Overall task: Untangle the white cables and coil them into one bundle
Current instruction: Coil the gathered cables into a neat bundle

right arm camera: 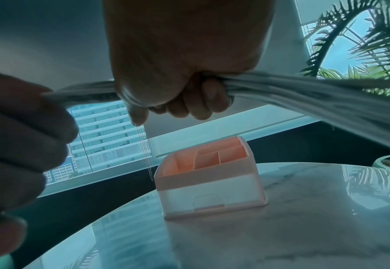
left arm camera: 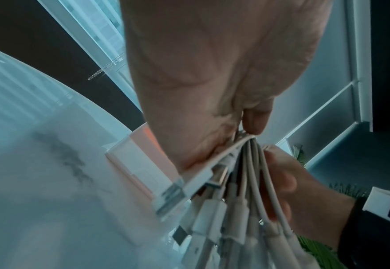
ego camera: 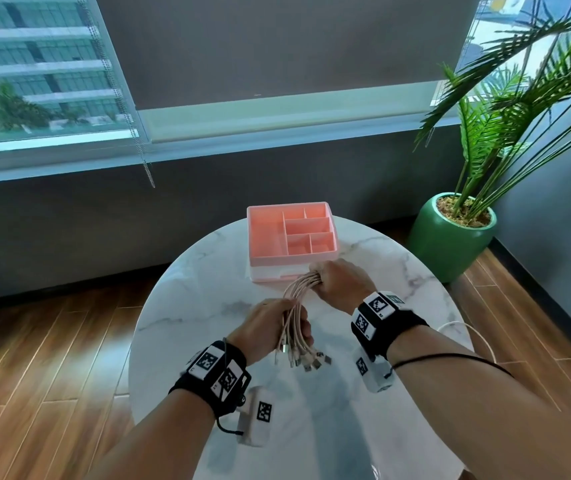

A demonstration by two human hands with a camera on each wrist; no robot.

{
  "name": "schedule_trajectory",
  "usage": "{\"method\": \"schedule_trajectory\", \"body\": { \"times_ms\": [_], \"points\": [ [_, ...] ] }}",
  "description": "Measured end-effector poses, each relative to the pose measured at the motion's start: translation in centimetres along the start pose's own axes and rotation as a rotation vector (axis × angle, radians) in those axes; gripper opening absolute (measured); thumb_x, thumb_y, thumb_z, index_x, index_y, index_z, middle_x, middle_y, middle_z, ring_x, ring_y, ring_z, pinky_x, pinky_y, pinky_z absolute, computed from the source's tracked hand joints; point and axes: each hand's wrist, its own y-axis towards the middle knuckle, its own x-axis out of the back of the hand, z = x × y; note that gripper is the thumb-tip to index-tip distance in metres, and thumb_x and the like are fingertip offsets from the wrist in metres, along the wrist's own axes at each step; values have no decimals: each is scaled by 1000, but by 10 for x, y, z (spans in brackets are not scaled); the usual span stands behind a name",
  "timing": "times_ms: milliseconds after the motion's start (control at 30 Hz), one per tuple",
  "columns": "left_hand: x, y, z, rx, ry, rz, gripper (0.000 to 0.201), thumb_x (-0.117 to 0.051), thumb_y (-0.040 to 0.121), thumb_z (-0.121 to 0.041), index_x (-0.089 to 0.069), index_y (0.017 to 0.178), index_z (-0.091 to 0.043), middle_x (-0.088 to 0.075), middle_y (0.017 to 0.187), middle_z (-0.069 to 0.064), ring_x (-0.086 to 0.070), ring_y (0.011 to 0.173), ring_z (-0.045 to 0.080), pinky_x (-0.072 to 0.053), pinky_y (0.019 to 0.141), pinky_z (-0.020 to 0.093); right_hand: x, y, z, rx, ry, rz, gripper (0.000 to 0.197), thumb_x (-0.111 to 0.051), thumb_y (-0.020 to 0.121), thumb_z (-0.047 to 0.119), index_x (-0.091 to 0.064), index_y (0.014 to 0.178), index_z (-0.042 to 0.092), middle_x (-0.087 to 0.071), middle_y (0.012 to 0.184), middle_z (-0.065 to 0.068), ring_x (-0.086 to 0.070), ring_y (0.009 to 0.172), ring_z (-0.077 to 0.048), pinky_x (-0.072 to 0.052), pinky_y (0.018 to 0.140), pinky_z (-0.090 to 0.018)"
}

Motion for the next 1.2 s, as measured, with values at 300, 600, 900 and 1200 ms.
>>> {"method": "schedule_trajectory", "body": {
  "times_ms": [300, 600, 900, 1200],
  "points": [
    [-1, 7, -17, 25, -99, -48, 47, -30, 102, -24, -60, 116, 8, -65, 114, 31, -65, 102, 43, -48, 95, 50, 10, 1, -7, 61, 58, -27, 43, -55, 96, 44, -51, 59, 22, -56, 56, 6, -54, 50, -14, -37, 48, -24],
    [-19, 8, -11, 9, -62, -63, 60, -33, 97, -66, -48, 71, -15, -28, 57, 0, -25, 45, 14, -33, 52, 29, 21, 10, 6, 147, 11, -21, 47, -50, 97, 47, -41, 55, 25, -52, 51, 6, -50, 46, -14, -37, 50, -27],
    [-32, 0, -22, -19, -316, 84, 43, -39, 103, -42, -41, 69, -17, -28, 58, -1, -32, 46, 14, -38, 53, 30, 18, 21, 19, 94, 159, -39, 45, -53, 97, 50, -49, 64, 19, -58, 58, 4, -58, 56, -18, -52, 59, -36],
    [-38, -6, -28, 7, -242, 49, 45, -44, 98, -54, -51, 74, -17, -18, 56, -7, -16, 44, 6, -17, 39, 19, 30, 24, 25, 157, 190, -93, 45, -59, 94, 48, -45, 63, 18, -55, 57, 6, -51, 50, -15, -47, 52, -33]
  ]
}}
